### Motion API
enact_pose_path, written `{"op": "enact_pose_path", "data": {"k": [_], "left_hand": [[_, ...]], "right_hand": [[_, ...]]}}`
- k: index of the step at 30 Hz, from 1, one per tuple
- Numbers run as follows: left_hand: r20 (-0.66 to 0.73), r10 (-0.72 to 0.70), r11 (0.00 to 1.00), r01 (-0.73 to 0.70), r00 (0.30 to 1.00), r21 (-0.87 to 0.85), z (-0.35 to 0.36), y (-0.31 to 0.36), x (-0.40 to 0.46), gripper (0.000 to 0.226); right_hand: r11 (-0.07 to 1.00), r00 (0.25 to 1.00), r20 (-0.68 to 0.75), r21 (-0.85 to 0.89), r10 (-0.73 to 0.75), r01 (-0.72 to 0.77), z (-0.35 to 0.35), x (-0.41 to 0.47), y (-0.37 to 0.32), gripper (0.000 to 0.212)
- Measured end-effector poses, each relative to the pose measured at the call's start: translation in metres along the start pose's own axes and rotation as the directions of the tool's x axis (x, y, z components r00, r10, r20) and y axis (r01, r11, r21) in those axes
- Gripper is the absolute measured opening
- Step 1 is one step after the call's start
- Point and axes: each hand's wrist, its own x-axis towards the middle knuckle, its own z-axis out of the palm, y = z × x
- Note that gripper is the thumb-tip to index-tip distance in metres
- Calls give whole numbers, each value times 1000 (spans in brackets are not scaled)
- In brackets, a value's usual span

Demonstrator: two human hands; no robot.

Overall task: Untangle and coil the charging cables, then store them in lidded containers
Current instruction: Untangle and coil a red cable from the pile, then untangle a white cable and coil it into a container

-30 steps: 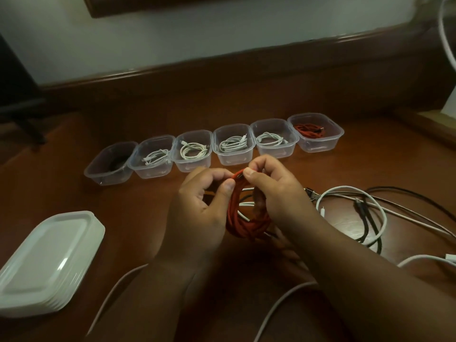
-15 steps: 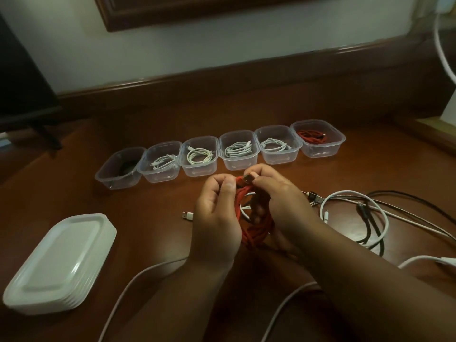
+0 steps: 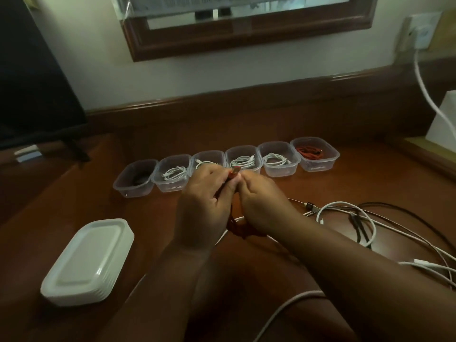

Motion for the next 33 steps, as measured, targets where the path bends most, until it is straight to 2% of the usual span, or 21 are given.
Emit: {"op": "enact_pose_path", "data": {"k": [1, 3, 4, 6, 8, 10, 13, 15, 16, 17, 19, 22, 26, 30, 33], "left_hand": [[27, -17, 1000, 18, 999, -25, -4, 1, 2, 17], [119, -139, 987, 147, 983, -58, -12, 3, 5, 28], [191, -205, 976, 215, 960, -32, -15, 0, 6, 35], [317, -253, 967, 247, 914, 61, -22, -6, 6, 49], [352, -288, 957, 284, 891, 64, -30, -19, 10, 49], [331, -402, 912, 405, 854, 63, -36, -43, 18, 47], [247, -589, 806, 584, 770, 102, -38, -101, 33, 41], [175, -673, 740, 658, 719, 140, -38, -138, 45, 35], [146, -711, 703, 691, 688, 167, -37, -154, 50, 33], [121, -729, 683, 703, 674, 196, -36, -168, 55, 29], [91, -721, 682, 680, 687, 269, -31, -192, 60, 19], [98, -689, 705, 633, 718, 320, -16, -213, 62, 21], [31, -640, 731, 596, 768, 333, 2, -231, 75, 29], [52, -708, 651, 623, 704, 433, 15, -249, 79, 30], [164, -729, 605, 514, 664, 609, 21, -255, 72, 27]], "right_hand": [[1000, 1000, 19, 6, 20, -21, -2, 4, -2, 31], [995, 996, 43, 59, 79, -82, -3, 17, -5, 29], [989, 993, 61, 97, 103, -109, -3, 23, -7, 29], [980, 986, 118, 145, 120, -137, 4, 33, -12, 30], [990, 977, 203, 102, 71, -94, 12, 41, -20, 33], [995, 969, 247, 85, 31, -54, 22, 48, -23, 37], [995, 927, 367, -81, 81, -55, 40, 56, -12, 33], [948, 882, 459, -315, 104, 52, 53, 57, 3, 35], [890, 855, 506, -435, 116, 137, 58, 56, 10, 39], [828, 827, 544, -524, 145, 200, 60, 54, 14, 43], [767, 775, 600, -587, 199, 258, 61, 52, 23, 48], [772, 757, 625, -572, 191, 277, 61, 53, 32, 52], [763, 764, 626, -568, 157, 309, 61, 55, 36, 52], [770, 758, 635, -555, 149, 314, 59, 56, 37, 55], [767, 761, 633, -556, 141, 320, 60, 56, 37, 56]]}}
